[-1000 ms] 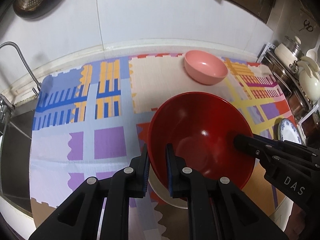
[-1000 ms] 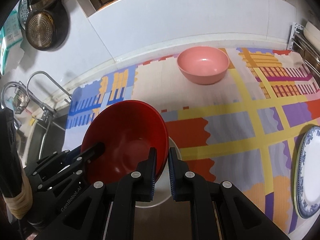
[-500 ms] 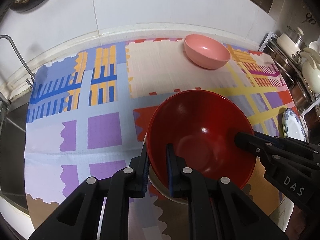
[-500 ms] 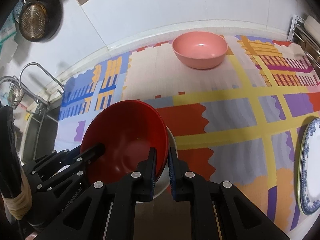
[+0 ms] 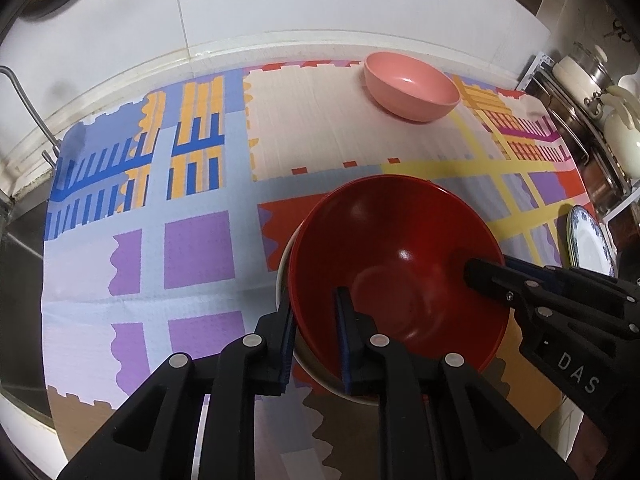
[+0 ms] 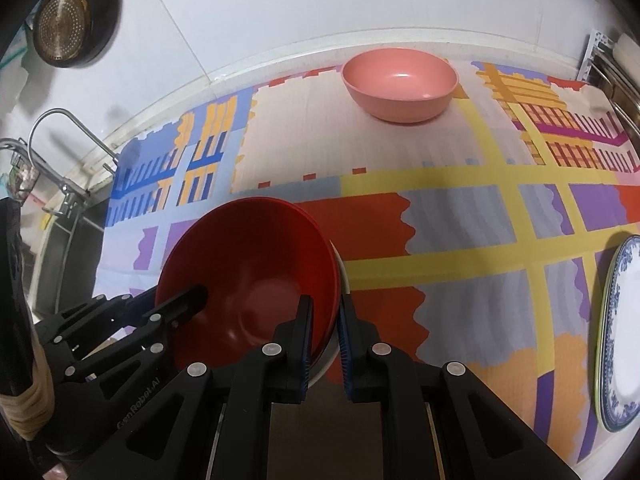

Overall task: Organize plates and bowls
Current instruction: 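Lower the red bowl into the white bowl and open the right gripper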

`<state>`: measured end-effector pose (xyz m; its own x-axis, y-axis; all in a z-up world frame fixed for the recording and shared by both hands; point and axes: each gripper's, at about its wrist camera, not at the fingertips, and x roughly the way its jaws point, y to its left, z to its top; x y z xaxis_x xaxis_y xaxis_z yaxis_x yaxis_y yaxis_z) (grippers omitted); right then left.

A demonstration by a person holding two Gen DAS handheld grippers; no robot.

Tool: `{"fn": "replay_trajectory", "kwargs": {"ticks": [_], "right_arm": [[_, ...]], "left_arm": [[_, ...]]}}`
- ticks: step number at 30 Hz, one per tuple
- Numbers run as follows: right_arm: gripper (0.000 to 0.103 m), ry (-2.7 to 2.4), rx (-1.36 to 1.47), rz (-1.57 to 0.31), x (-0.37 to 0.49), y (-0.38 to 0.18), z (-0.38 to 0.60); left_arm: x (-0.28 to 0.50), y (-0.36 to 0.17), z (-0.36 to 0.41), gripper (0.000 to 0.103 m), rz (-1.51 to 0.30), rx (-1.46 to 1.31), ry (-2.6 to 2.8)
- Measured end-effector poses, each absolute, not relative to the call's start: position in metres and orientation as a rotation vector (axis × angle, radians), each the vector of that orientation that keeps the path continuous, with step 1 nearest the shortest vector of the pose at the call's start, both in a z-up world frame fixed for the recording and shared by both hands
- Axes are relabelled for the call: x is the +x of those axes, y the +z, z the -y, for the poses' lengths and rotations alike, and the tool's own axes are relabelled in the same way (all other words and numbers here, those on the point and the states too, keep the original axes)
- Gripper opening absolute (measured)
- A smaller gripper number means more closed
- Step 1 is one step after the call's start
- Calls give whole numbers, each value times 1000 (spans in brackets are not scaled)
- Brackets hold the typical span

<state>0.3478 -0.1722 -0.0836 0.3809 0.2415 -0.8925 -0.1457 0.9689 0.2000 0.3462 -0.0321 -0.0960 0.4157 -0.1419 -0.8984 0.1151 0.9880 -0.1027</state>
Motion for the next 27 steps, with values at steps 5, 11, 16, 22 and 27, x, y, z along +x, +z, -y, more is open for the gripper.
{"fn": "replay_trajectory", "kwargs": {"ticks": [5, 11, 16, 22, 27], "right_arm": [[16, 248, 103, -1157, 348, -84, 174], [21, 249, 95, -1161, 349, -85, 174], [32, 269, 89, -1154, 348, -85, 174], [38, 264, 79, -1123, 346, -78, 175], [38, 265, 83, -1110, 345, -73, 176]], "left_arm": [[345, -98, 32, 19, -1138, -34, -174], [344, -97, 31, 23, -1136, -38, -180], [341, -93, 33, 33, -1139, -41, -200], [334, -77, 33, 51, -1075, 2, -158], [334, -70, 28, 51, -1058, -10, -155]]}}
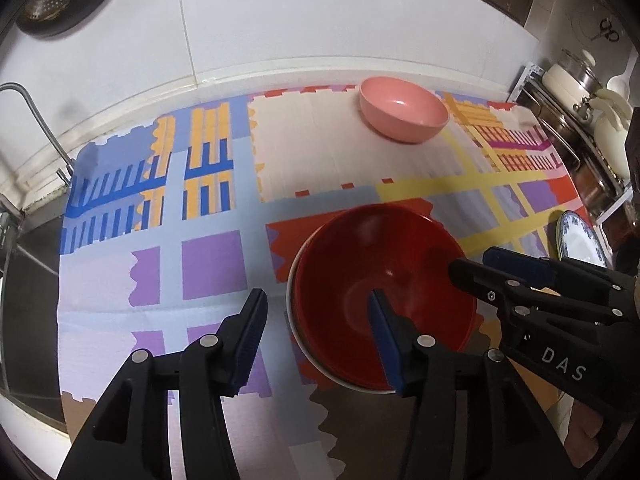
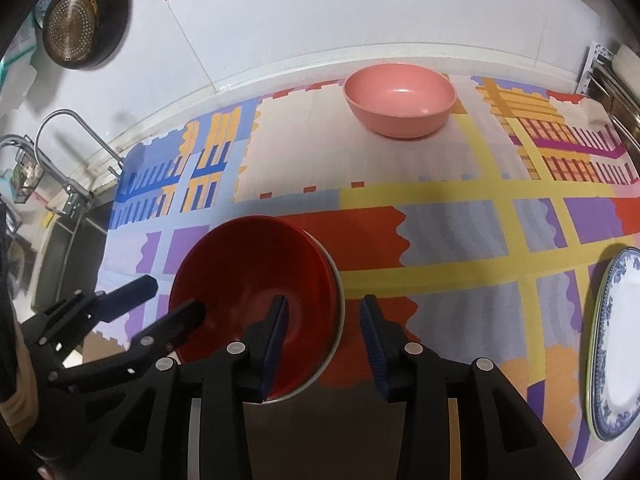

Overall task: Organize plates and bowls
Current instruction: 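Move the right gripper to the pink bowl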

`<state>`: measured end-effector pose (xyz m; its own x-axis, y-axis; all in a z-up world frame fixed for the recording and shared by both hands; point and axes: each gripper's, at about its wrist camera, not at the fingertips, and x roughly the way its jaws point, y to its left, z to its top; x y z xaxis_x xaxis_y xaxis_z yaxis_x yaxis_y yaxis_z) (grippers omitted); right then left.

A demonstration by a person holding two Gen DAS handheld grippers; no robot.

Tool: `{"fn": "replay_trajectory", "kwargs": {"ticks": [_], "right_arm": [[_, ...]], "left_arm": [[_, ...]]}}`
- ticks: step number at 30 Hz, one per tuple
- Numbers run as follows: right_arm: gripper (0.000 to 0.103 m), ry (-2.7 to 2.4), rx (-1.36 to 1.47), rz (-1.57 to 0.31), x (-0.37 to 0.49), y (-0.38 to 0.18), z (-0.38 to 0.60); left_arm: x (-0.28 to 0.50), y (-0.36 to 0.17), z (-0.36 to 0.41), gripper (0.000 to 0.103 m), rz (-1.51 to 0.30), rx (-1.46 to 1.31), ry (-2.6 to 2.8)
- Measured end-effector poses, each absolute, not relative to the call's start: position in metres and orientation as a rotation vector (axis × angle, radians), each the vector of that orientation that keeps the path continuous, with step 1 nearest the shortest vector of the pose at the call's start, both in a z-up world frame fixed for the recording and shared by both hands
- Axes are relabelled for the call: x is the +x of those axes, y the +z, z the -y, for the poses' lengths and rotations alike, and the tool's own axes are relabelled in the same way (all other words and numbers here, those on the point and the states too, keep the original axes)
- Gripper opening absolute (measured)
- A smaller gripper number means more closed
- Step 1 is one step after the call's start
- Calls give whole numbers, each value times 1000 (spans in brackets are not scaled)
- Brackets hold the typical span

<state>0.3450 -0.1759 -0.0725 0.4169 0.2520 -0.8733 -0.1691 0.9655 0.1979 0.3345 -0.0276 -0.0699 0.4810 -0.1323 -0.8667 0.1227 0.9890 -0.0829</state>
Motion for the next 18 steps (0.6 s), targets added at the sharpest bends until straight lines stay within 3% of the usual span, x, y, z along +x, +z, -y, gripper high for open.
{"fn": "replay_trajectory", "kwargs": {"ticks": [18], "right_arm": [[38, 274, 65, -1054, 343, -53, 178]], "left_arm": [[341, -45, 27, 53, -979, 2, -142]]}}
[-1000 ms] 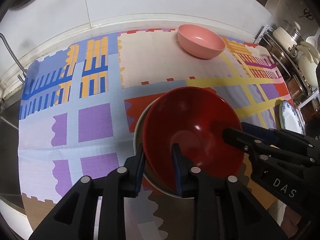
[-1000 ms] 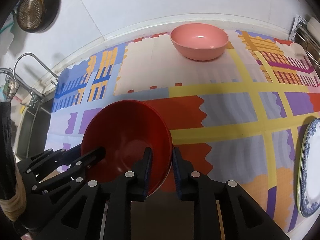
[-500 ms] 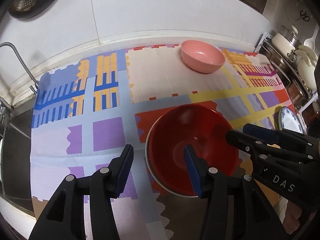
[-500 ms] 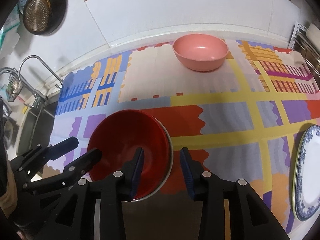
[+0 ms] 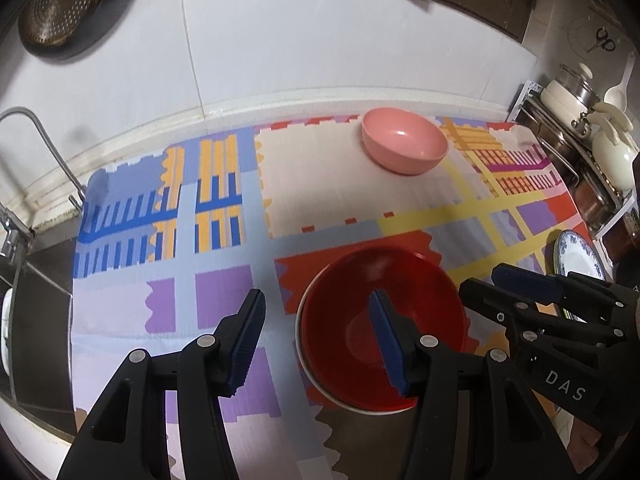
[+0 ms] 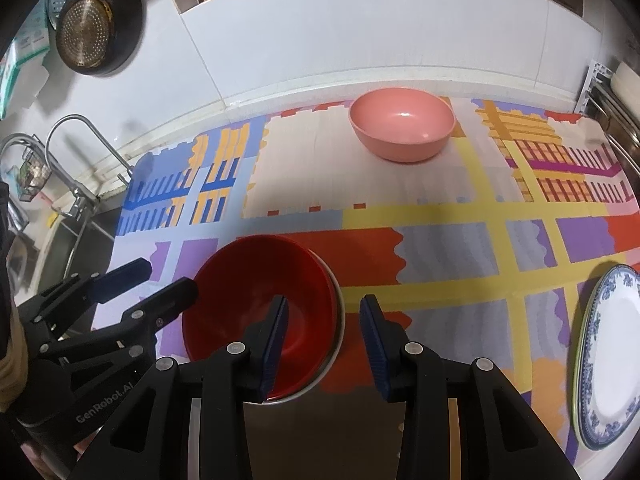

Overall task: Organize plates and bowls
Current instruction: 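Move the right gripper to the pink bowl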

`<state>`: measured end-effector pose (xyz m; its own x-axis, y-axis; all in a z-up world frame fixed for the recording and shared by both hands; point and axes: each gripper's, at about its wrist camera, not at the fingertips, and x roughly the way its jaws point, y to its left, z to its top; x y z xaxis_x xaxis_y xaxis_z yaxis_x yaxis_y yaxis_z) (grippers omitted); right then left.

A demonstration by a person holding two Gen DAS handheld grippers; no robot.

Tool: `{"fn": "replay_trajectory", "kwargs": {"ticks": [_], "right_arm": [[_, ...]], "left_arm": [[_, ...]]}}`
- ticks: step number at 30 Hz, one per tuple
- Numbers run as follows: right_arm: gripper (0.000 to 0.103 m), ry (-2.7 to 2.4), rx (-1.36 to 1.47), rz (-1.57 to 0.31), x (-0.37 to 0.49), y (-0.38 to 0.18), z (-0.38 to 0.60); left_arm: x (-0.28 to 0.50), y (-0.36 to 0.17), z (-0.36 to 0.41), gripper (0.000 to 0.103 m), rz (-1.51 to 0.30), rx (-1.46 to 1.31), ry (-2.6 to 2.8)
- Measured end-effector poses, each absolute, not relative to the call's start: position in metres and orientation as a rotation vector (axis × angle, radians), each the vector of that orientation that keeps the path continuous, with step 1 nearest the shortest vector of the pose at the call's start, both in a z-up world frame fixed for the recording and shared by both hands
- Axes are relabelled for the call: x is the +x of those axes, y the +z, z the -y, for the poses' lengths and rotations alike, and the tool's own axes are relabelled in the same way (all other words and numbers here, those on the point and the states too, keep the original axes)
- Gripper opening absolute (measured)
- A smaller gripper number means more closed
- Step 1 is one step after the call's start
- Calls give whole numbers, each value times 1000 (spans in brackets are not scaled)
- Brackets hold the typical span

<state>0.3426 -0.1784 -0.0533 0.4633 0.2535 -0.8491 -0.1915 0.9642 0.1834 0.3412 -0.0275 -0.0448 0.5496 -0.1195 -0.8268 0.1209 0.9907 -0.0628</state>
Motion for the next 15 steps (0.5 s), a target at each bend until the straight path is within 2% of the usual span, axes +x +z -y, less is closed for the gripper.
{"fn": "replay_trajectory", "kwargs": {"ticks": [5, 15], "right_arm": [[38, 260, 68, -1025, 344, -44, 184], [38, 197, 90, -940, 356, -21, 204]], "left_arm": [[345, -33, 33, 60, -938, 16, -148], [366, -11, 51, 65, -871, 55, -182]]}}
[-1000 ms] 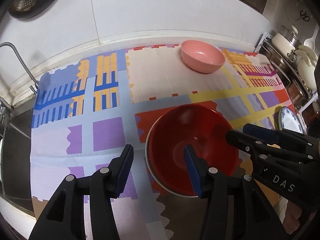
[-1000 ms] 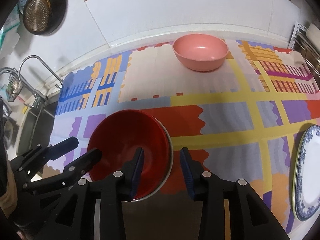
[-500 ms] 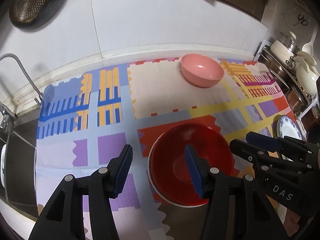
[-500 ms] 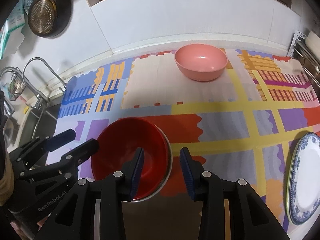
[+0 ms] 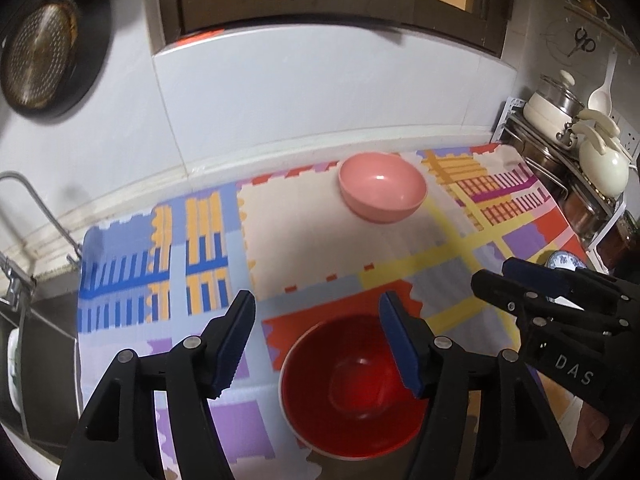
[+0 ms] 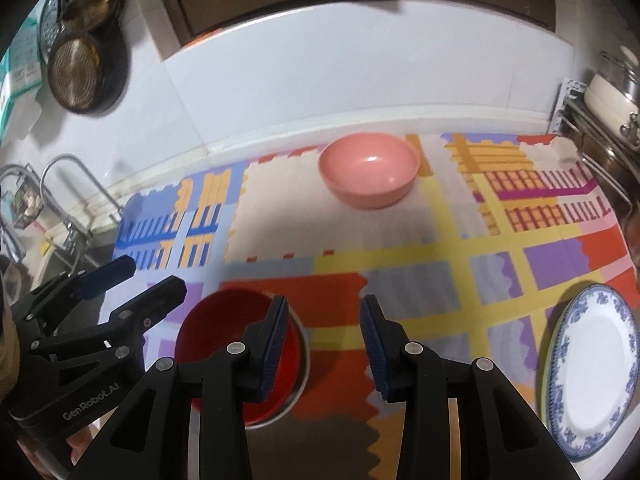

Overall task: Organize plates and bowls
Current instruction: 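Move the right gripper to the pink bowl, then close the right gripper on the pink bowl's rim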

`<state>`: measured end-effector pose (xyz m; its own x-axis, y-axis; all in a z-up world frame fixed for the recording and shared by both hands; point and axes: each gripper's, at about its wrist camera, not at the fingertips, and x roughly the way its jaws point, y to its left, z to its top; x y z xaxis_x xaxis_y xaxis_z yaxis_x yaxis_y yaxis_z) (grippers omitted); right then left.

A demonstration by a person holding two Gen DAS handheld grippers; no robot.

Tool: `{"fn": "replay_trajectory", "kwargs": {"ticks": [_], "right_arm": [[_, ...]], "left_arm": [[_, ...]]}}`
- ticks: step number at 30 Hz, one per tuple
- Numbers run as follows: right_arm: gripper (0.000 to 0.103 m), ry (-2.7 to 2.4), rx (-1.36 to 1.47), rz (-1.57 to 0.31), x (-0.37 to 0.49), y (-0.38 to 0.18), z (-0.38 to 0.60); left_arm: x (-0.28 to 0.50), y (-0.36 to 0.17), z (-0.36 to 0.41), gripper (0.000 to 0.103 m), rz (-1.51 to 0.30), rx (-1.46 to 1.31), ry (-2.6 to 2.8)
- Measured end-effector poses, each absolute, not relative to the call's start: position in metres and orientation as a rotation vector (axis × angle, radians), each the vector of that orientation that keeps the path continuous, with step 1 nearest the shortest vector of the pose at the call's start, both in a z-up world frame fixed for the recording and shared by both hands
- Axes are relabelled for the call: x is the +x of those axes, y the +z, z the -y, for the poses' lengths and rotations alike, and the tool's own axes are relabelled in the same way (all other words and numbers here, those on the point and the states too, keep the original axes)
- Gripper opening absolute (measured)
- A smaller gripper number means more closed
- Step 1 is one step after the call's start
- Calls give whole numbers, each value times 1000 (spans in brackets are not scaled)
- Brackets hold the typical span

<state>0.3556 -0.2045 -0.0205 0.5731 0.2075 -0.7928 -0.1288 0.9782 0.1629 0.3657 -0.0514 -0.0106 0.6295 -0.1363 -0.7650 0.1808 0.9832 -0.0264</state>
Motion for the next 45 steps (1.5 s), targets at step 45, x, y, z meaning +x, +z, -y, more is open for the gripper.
{"fn": "replay_trajectory", "kwargs": {"ticks": [45], "right_arm": [[38, 27, 165, -1011, 534, -69, 249]], "left_arm": [[568, -63, 96, 68, -978, 167, -269]]}}
